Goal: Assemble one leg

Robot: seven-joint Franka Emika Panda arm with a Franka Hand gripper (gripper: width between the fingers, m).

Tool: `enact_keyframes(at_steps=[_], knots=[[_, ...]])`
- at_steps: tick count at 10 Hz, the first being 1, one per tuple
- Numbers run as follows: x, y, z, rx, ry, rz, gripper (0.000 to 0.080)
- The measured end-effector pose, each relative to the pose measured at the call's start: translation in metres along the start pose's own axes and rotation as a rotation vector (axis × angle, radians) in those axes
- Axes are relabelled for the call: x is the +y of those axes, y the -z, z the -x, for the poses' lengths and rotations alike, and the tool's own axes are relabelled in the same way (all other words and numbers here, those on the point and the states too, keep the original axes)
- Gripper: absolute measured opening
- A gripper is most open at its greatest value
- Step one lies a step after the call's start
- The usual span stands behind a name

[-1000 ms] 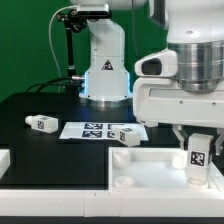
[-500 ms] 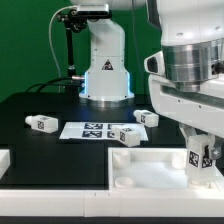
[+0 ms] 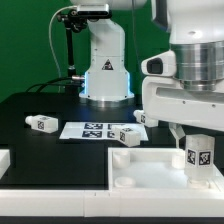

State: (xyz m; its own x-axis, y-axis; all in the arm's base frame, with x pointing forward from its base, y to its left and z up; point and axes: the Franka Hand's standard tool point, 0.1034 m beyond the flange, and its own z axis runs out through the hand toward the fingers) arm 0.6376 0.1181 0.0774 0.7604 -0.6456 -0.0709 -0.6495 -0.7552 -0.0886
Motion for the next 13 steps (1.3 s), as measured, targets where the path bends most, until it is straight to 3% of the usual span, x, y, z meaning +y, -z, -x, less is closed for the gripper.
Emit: enact_keyframes(at_steps=[2,6,8,10,13], knots=[[-0.004,0.004,0.003,0.029,0.326,0.028,0.0639],[-0.002,0.004,0.0,0.055,0.669,0.041,0.0649],[0.0,0.004,-0.011,0.115,0.938,0.041,0.0649],[0.002,0.001,-0.013,0.135,0.935,0.034,0.0649],[0.001,0.001,-0.013,0.135,0.789,0.022,0.0285]])
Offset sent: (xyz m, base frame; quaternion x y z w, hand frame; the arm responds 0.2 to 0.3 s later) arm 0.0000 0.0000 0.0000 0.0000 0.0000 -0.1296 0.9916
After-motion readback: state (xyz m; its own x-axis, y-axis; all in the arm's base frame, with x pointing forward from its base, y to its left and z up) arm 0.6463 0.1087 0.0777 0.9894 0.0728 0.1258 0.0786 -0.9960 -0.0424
